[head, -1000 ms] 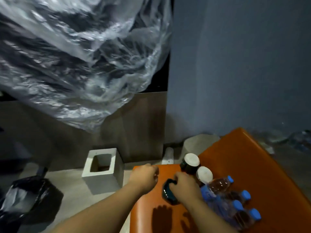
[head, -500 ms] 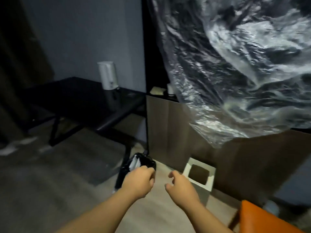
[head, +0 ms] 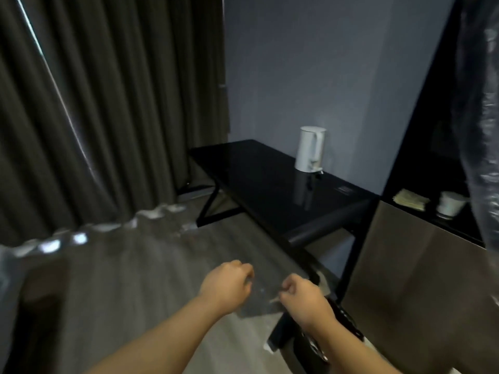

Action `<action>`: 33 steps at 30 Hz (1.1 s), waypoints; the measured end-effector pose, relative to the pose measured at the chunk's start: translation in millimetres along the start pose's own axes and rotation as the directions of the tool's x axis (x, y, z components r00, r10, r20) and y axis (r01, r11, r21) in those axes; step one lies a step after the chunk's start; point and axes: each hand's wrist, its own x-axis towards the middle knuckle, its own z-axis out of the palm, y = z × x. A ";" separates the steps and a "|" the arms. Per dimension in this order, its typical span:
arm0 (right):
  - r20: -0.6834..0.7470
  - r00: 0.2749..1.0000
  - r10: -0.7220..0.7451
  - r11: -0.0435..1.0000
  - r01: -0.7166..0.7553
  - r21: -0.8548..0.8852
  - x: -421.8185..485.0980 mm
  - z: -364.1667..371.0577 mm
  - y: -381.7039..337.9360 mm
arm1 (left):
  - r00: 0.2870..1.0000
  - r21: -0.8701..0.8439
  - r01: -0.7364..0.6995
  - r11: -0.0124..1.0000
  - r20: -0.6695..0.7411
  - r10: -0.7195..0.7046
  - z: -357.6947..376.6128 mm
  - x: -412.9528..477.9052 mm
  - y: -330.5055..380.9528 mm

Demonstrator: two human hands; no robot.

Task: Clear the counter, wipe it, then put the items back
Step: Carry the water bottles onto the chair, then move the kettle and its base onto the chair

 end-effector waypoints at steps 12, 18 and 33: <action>0.007 1.000 -0.029 0.996 0.029 0.081 257.8 -22.1 -83.4 | 0.999 0.022 0.015 1.000 0.047 -0.016 -34.9 250.3 -104.4; -0.004 0.999 0.040 0.997 -0.040 0.066 371.2 -27.4 -113.9 | 0.999 -0.068 0.007 0.998 0.050 -0.004 -31.8 363.5 -164.6; -0.095 0.938 0.334 0.907 -0.293 0.303 641.1 -5.5 -189.9 | 0.927 -0.160 -0.282 0.946 0.208 0.311 -47.2 672.4 -303.3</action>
